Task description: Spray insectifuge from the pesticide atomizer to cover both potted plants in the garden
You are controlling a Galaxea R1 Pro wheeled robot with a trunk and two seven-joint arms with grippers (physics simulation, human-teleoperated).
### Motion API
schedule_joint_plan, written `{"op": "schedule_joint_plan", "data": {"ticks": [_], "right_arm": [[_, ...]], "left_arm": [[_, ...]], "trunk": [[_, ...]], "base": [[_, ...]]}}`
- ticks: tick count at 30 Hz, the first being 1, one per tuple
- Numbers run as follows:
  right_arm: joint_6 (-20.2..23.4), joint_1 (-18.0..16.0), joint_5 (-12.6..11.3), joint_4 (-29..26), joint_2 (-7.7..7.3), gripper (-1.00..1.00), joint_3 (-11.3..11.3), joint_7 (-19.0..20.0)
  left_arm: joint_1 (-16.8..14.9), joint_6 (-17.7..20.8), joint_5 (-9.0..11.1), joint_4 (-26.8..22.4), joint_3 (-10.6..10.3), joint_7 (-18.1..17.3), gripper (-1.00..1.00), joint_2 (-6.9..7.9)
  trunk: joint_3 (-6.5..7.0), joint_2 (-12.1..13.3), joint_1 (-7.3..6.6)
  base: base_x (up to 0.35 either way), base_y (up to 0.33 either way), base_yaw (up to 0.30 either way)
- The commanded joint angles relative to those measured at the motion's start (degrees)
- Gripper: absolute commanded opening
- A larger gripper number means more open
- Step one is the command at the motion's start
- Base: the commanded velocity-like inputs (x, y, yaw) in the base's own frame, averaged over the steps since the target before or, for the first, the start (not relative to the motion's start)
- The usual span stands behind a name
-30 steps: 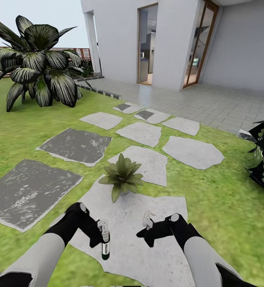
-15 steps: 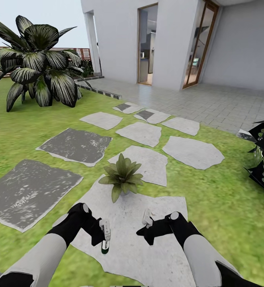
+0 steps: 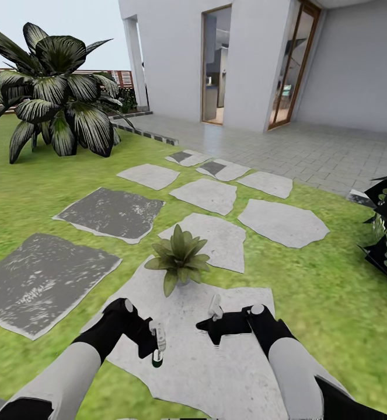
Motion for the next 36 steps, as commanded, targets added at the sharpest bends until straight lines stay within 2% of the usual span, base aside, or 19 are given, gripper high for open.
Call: {"op": "schedule_joint_plan", "data": {"ticks": [1, 11, 17, 23, 29, 36], "right_arm": [[-0.47, -0.39, 0.52, -0.07, 0.07, -1.0, -0.44, 0.18], [-0.44, -1.58, 0.42, 0.55, 0.07, -1.0, -0.41, 0.27], [-0.58, -1.59, 0.42, 3.42, 0.07, -1.0, -0.35, 0.56], [-0.62, -1.59, 0.46, 3.89, 0.07, -1.0, -0.28, 4.71], [-0.66, -1.59, 0.5, 3.8, 0.07, -1.0, -0.11, 5.42], [-0.71, -1.59, 0.51, 3.79, 0.07, -1.0, -0.09, 5.45]], "left_arm": [[-0.01, 0.61, 0.07, -0.11, -0.05, -0.31, -1.0, -0.08], [-0.12, 0.61, 0.46, -0.5, 0.03, -0.29, -1.0, -1.15], [-0.19, 0.61, 0.4, -0.76, 0.11, -0.35, -1.0, -1.26], [-0.19, 0.56, 0.4, -0.77, 0.12, -0.47, -1.0, -1.26], [-0.19, 0.34, 0.46, -0.77, 0.12, -0.88, -1.0, -1.3], [-0.12, -0.14, 0.1, -0.69, -0.04, -1.15, -1.0, -2.66]], "trunk": [[-0.05, -0.02, -0.01], [-0.05, -0.02, -0.01], [-0.05, -0.02, -0.01], [-0.05, -0.02, -0.01], [-0.05, -0.02, -0.01], [-0.05, -0.02, -0.01]], "base": [[0.0, 0.0, 0.0], [0.0, 0.0, 0.0], [0.0, 0.0, 0.0], [0.0, 0.0, 0.0], [0.0, 0.0, 0.0], [0.0, 0.0, 0.0]]}}
